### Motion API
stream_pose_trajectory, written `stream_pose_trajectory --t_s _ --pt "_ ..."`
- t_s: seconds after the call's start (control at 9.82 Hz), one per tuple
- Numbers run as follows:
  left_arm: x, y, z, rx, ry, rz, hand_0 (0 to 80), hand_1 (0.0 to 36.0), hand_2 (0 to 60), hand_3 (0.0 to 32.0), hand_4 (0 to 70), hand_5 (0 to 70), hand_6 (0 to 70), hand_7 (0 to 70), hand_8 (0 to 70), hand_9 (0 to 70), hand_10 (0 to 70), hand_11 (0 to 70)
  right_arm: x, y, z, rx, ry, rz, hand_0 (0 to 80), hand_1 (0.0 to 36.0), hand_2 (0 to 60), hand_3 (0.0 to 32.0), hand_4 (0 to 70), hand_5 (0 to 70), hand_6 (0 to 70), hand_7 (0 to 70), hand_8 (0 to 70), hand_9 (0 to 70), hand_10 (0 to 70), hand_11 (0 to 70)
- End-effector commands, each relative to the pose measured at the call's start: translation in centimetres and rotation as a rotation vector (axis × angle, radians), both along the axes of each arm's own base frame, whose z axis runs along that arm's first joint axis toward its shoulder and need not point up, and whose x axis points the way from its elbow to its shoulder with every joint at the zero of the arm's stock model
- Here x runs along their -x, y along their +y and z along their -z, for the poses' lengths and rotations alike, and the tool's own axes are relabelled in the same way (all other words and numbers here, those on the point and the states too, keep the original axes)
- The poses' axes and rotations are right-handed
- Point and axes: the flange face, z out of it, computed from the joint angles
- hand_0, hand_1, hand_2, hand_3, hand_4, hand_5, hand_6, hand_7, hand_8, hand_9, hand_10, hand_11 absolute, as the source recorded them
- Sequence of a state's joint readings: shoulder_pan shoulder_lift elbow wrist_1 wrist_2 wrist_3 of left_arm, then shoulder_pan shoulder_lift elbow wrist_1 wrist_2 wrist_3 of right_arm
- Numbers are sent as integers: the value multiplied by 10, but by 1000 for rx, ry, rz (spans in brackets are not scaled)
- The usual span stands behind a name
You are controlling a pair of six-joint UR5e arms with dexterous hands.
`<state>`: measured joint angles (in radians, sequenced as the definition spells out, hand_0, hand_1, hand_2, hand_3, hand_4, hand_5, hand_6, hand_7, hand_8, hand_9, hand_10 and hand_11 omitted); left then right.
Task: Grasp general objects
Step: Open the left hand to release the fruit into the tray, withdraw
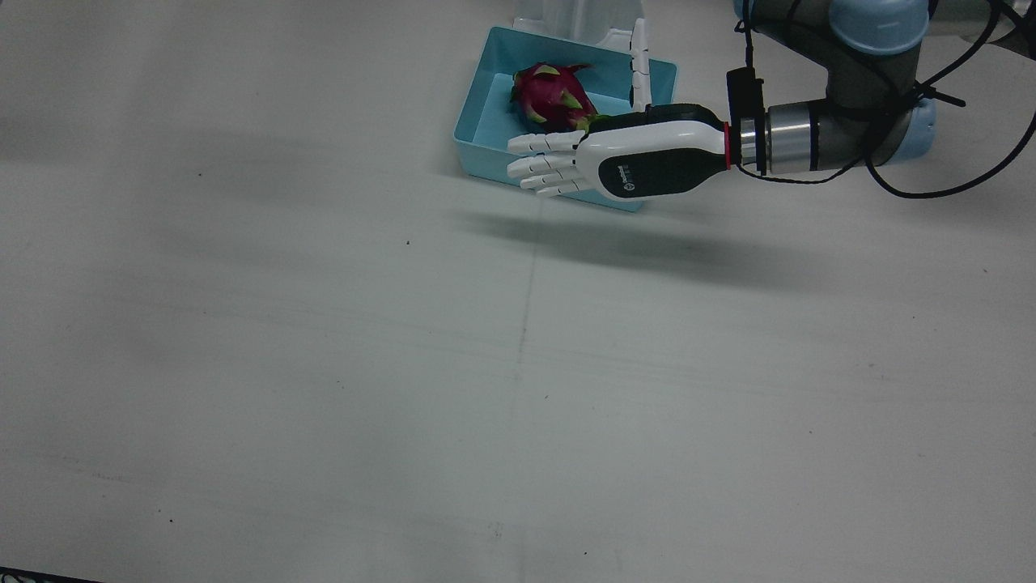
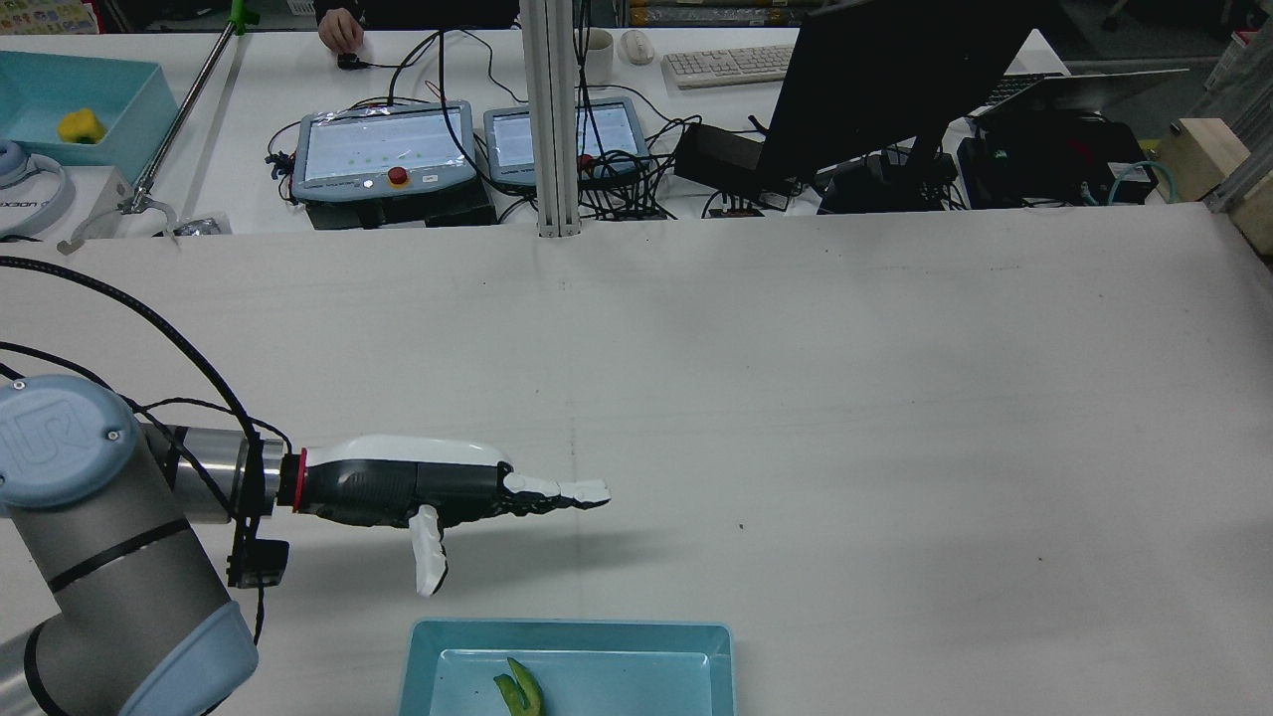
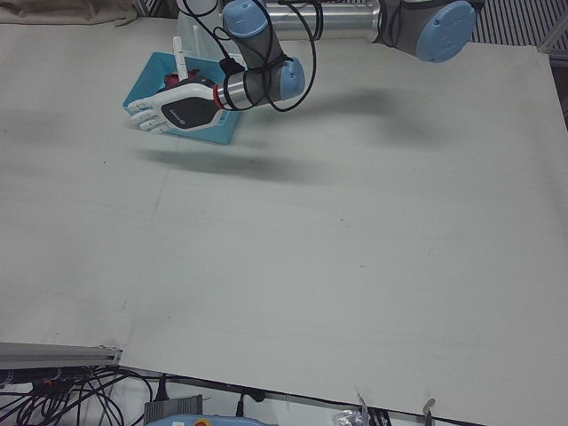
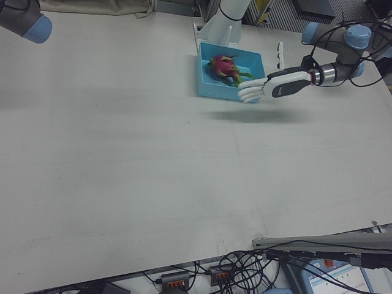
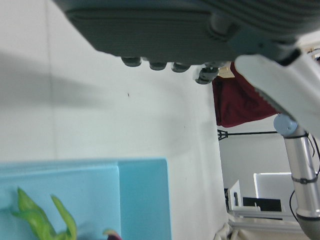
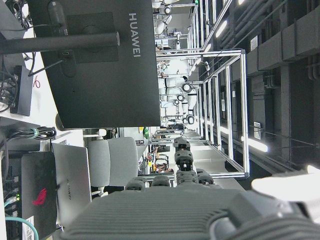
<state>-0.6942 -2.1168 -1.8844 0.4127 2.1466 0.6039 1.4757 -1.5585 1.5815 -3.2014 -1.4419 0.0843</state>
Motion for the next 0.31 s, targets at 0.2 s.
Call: stream_pose_trajectory --t_s 0.2 --pt "149 -165 -101 76 10 336 495 144 0 10 0 0 0 131 0 12 0 0 0 0 0 0 0 0 0 0 0 0 0 0 0 0 0 0 0 0"
